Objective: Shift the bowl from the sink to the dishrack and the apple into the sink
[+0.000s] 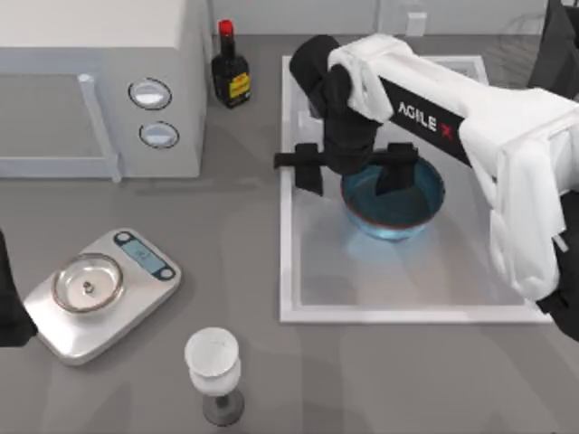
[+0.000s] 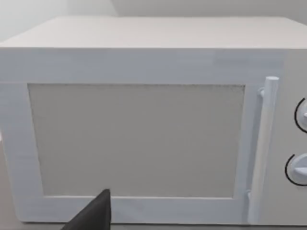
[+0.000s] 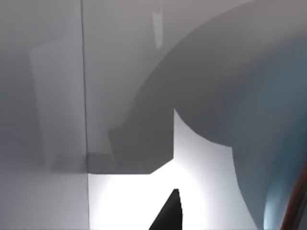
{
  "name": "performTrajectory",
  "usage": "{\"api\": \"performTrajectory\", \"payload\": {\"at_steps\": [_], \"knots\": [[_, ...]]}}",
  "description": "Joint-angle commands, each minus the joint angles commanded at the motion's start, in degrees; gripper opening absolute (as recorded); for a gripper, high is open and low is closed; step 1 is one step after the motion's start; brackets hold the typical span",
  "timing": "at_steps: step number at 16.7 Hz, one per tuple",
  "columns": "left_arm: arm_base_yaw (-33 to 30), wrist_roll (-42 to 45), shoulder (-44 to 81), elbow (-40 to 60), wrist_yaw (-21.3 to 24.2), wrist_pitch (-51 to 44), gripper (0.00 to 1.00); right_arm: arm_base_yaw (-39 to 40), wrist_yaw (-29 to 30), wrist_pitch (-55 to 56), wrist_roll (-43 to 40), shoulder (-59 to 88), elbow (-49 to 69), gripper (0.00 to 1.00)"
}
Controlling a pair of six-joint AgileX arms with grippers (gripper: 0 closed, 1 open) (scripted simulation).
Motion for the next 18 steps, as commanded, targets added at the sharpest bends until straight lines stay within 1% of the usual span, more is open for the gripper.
{"api": "performTrajectory", "payload": {"at_steps": [3,16,17,18], "knots": [[0.00,0.00,0.00,0.00,0.00,0.00,1.00,0.00,0.00,0.00,0.00,0.00,0.00,1.00],[0.00,0.00,0.00,0.00,0.00,0.00,1.00,0.00,0.00,0.00,0.00,0.00,0.00,0.02],[0.00,0.00,0.00,0.00,0.00,0.00,1.00,0.00,0.00,0.00,0.00,0.00,0.00,0.00],[0.00,0.00,0.00,0.00,0.00,0.00,1.00,0.00,0.00,0.00,0.00,0.00,0.00,0.00]]}}
